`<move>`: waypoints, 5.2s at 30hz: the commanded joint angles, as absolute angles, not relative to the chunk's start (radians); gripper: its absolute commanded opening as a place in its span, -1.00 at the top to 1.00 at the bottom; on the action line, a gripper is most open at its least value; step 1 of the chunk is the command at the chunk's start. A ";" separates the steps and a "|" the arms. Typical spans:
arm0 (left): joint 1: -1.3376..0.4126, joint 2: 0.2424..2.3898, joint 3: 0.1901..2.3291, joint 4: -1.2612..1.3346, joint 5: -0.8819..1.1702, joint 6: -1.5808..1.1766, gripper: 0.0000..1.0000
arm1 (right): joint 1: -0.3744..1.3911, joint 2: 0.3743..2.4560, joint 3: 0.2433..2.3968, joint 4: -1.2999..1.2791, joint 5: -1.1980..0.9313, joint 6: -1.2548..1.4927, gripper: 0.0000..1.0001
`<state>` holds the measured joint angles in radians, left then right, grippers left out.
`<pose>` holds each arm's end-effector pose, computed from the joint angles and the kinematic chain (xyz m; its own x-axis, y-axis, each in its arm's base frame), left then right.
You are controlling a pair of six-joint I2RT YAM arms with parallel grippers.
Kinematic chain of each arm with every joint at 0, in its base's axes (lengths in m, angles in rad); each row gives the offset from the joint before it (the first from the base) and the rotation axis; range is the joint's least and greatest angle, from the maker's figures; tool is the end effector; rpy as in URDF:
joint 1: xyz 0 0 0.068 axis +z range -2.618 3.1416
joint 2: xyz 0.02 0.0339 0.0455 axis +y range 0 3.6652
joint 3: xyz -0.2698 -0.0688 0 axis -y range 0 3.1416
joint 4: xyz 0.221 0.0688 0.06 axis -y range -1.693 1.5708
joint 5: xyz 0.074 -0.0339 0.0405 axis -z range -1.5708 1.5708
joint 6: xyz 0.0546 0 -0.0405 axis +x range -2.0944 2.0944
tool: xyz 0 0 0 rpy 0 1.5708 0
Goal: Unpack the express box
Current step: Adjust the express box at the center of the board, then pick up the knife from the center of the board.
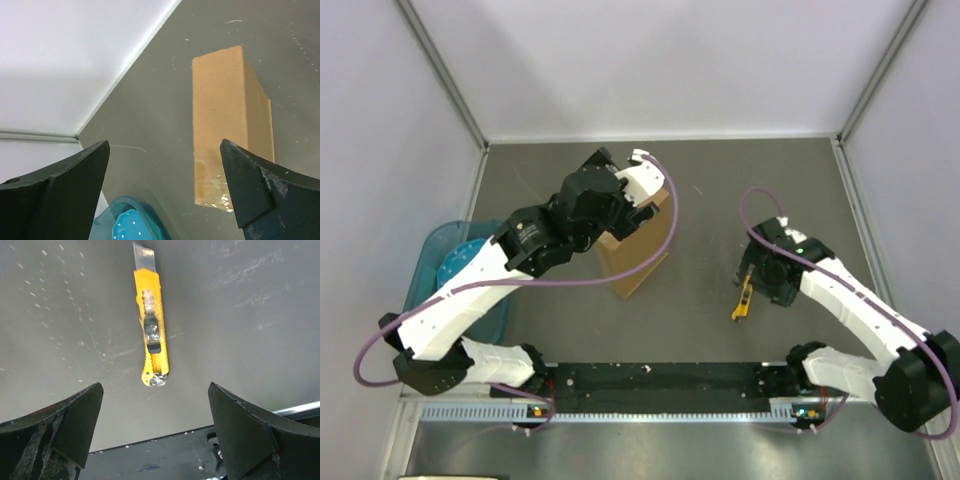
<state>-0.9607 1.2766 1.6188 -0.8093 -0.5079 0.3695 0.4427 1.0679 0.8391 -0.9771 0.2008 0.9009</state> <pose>0.1584 -0.1802 0.4476 -0.0718 0.6535 -0.7535 0.5290 0.6654 0.5267 0.1531 0.0605 0.2391 -0.8028 0.4695 -0.3676 0.4410 0.8824 0.1640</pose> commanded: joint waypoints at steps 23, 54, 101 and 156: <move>-0.899 1.267 1.773 -0.923 -0.414 0.325 -0.98 | 0.637 1.333 0.598 -0.572 0.433 1.141 -0.23; -0.856 1.250 1.822 -1.005 0.036 0.305 -0.98 | 0.972 0.844 0.961 -0.572 0.423 0.313 1.00; -0.522 1.295 1.827 -0.707 0.874 -0.265 -0.53 | 1.344 1.204 1.635 -0.520 0.563 -0.008 1.00; -0.233 1.223 1.562 0.341 0.683 -1.091 1.00 | 0.736 1.213 1.345 0.512 -0.502 0.873 -0.48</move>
<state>-0.2245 1.2152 1.5658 0.3767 0.8173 -1.1580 0.7429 1.1877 1.3560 0.3061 -0.5373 0.7986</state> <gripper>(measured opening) 0.097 0.746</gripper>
